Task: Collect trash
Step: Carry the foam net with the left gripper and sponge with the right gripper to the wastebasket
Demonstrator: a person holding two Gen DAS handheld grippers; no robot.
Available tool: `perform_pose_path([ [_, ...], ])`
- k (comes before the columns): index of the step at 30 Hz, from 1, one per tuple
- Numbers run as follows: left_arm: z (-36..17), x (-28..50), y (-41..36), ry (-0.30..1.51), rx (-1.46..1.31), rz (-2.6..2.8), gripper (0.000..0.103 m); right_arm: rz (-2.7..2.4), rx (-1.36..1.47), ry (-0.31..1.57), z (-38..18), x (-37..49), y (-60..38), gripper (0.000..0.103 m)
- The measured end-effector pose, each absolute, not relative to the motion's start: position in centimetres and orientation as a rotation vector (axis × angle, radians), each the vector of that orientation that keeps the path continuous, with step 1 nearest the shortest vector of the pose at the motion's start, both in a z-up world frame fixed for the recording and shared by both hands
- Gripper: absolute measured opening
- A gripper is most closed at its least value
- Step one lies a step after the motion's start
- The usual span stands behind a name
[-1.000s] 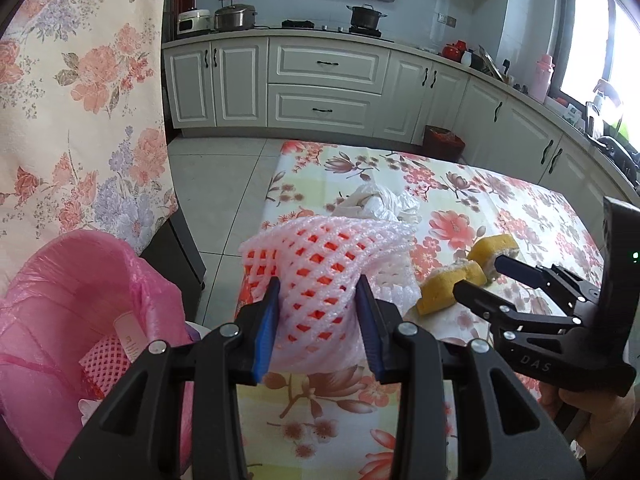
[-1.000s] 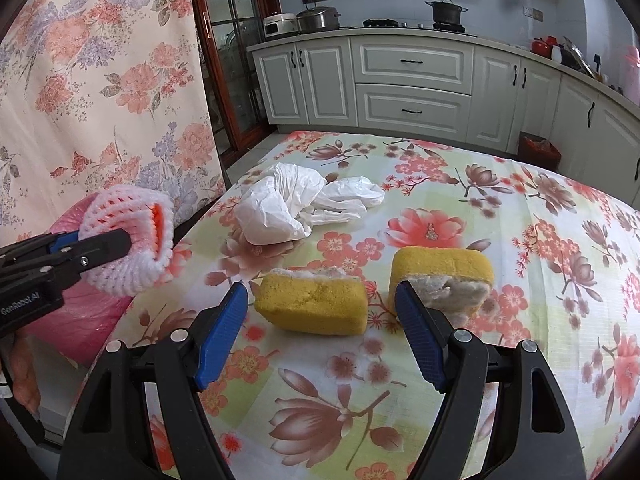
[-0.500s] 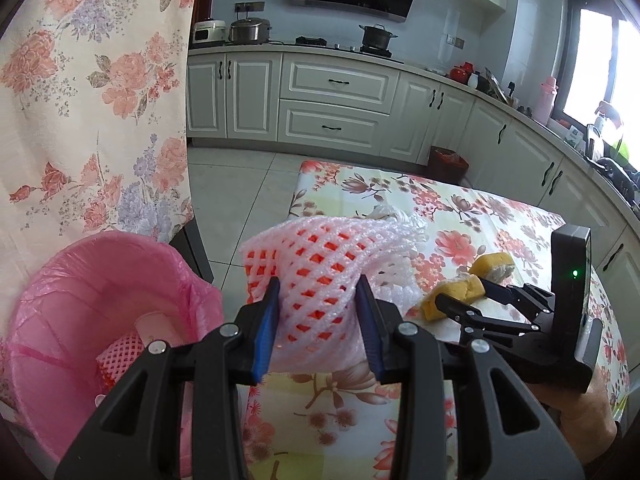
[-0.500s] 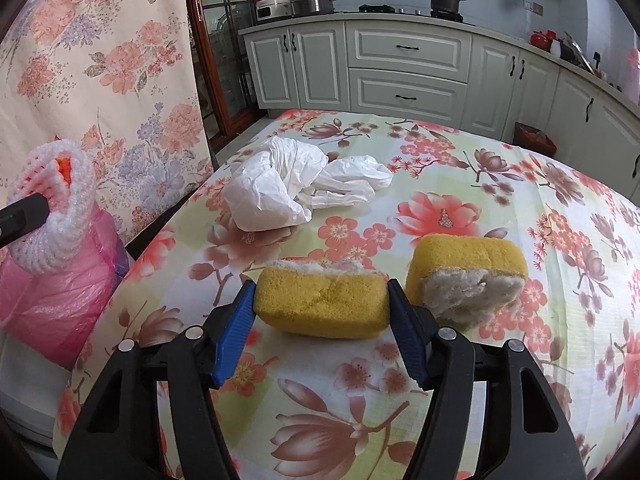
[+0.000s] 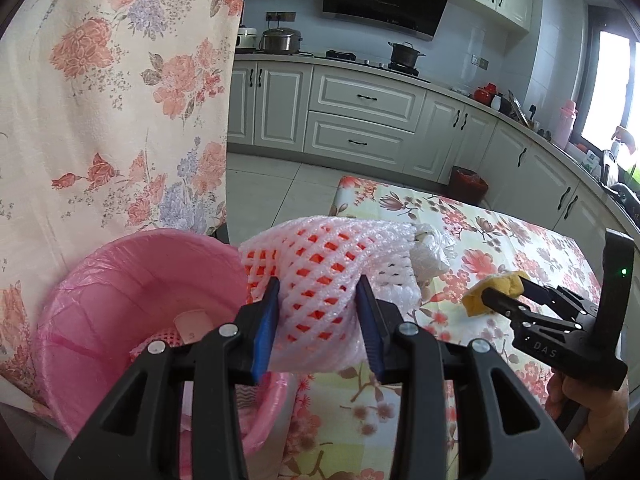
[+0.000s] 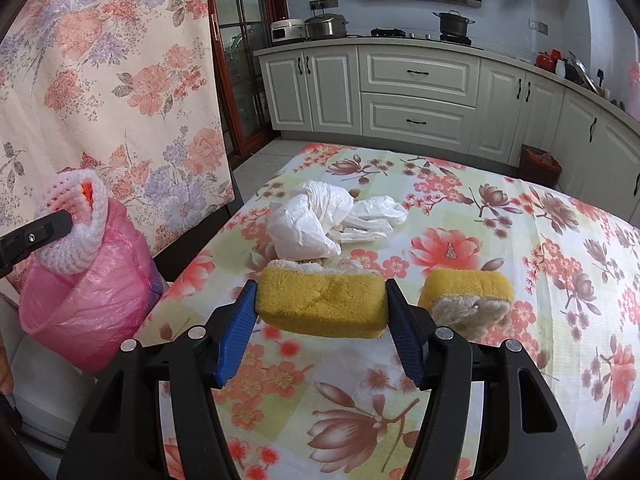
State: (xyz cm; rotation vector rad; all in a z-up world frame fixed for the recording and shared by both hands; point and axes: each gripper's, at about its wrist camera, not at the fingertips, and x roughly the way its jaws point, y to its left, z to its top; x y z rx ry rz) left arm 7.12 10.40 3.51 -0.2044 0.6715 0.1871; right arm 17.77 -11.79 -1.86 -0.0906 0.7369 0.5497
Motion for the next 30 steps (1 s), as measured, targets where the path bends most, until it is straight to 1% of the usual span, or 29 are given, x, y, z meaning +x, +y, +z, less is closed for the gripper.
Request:
perform_pose_path([
  [14,4.9,3.7,14.6,0.627,-0.245,0.277,0.037,0.636,-0.107,0.640,3.2,15.6,-7.7,0.059],
  [30,5.9,-0.6,20.3,0.584,-0.293,0.405,0.040,0.765,-0.147,0.587,6.2,12.7,-0.9,0.059],
])
